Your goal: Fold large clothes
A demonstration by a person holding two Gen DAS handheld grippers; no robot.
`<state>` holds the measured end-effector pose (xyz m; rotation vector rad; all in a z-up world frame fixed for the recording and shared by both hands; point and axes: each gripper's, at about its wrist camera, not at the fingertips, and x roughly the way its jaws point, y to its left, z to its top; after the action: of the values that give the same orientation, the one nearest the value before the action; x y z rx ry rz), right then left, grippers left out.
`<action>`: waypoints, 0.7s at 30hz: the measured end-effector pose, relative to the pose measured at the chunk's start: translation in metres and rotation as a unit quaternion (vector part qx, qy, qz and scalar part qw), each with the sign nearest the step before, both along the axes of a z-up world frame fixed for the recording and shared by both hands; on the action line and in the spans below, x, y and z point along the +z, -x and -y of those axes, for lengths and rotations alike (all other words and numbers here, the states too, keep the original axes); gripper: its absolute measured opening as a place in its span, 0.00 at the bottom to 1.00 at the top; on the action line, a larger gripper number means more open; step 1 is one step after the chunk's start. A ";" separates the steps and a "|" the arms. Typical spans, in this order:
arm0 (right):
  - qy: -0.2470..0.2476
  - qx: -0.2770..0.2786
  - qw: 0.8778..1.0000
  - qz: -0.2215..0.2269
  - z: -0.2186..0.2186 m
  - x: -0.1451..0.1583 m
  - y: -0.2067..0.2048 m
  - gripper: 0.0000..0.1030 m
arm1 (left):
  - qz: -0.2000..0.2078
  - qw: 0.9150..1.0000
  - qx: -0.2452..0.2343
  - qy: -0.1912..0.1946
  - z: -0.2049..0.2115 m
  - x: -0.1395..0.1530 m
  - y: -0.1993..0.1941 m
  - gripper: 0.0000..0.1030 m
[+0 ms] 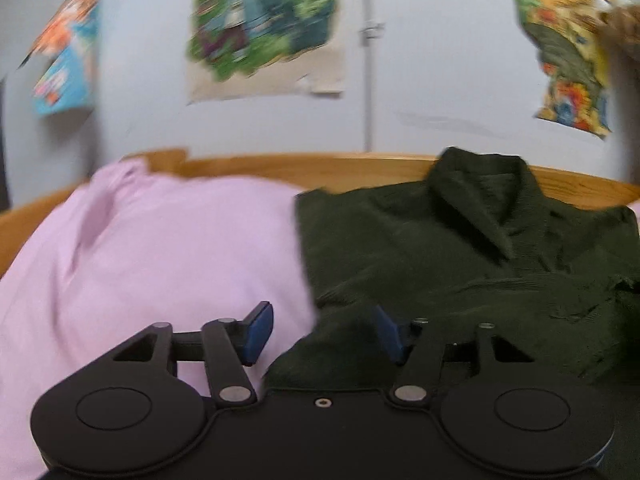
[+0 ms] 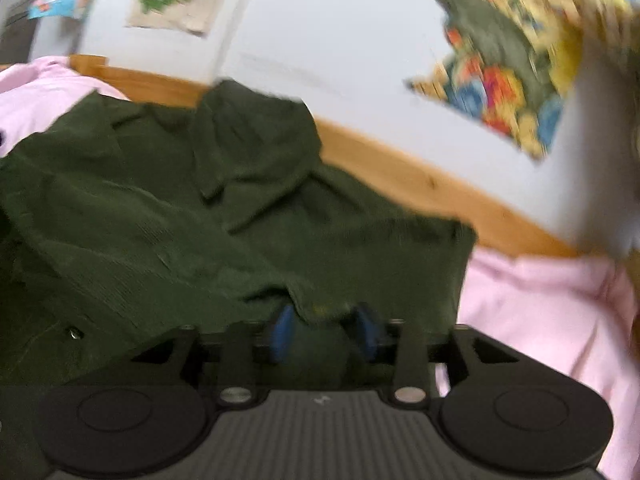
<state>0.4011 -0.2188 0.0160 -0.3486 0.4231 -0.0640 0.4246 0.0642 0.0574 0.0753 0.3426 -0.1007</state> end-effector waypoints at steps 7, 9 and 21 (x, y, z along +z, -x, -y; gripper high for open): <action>0.014 0.014 1.000 -0.018 -0.024 -0.021 -0.029 0.62 | -0.025 0.997 0.064 -0.034 0.019 -0.007 -0.087 0.47; 0.021 0.007 1.000 -0.020 -0.024 -0.029 -0.037 0.66 | -0.045 0.994 0.092 -0.041 0.013 -0.015 -0.111 0.46; 0.003 0.009 1.000 -0.007 -0.013 -0.037 -0.027 0.83 | -0.018 0.999 0.038 0.003 -0.003 -0.009 -0.075 0.64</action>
<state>0.4285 -0.2053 -0.0207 -0.3596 0.4344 -0.0453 0.5000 0.0671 0.0487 0.0554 0.3798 -0.0277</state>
